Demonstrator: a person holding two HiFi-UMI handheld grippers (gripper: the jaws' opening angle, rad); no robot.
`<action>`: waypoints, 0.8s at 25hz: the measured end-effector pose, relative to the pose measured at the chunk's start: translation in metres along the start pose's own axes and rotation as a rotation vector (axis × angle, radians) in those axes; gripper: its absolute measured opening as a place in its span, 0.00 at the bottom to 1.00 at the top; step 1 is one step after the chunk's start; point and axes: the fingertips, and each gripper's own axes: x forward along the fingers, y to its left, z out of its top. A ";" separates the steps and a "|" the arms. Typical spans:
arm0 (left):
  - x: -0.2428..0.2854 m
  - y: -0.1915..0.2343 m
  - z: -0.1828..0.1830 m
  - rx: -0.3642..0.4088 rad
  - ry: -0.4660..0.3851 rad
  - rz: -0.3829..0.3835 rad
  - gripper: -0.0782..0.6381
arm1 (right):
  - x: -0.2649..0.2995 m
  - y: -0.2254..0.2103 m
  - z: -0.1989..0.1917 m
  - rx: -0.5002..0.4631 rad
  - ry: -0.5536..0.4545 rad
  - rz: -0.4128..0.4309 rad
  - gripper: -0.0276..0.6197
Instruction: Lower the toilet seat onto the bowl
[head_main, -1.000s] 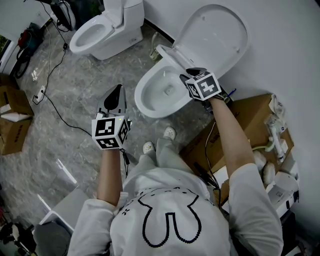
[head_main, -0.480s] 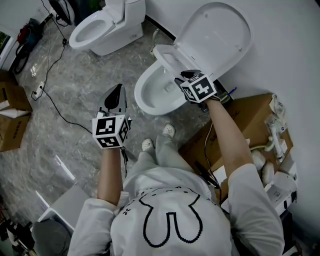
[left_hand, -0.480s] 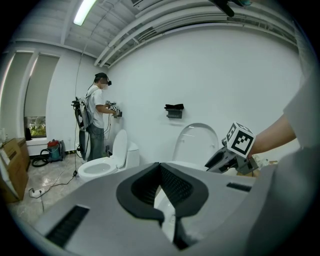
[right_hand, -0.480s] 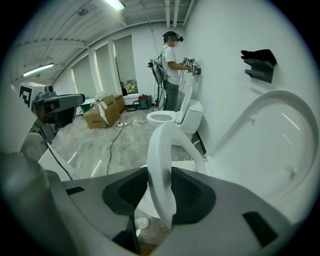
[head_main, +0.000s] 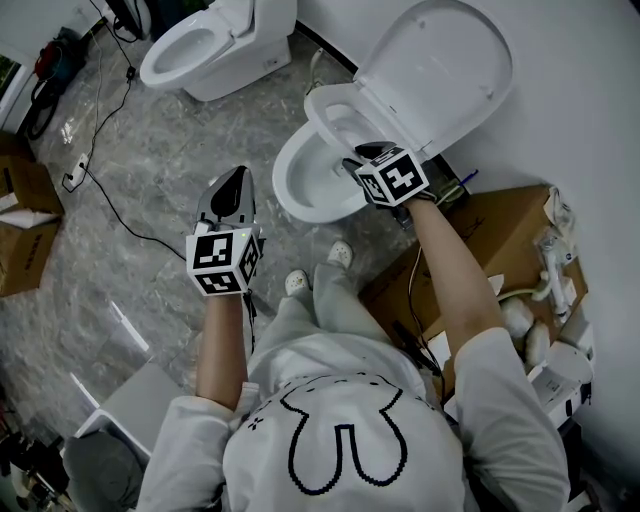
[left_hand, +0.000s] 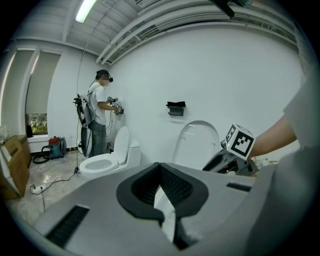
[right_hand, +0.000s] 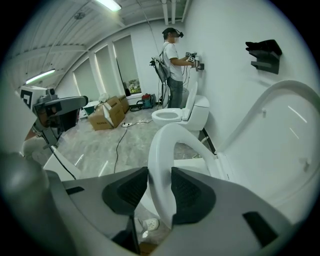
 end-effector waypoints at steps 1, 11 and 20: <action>-0.001 0.000 -0.002 -0.002 0.003 -0.001 0.12 | 0.003 0.003 0.000 0.004 0.000 0.003 0.30; -0.007 0.010 -0.025 -0.019 0.033 -0.005 0.12 | 0.024 0.022 -0.011 0.011 0.033 0.018 0.30; -0.002 0.023 -0.047 -0.033 0.053 0.001 0.12 | 0.043 0.037 -0.024 0.034 0.033 0.040 0.30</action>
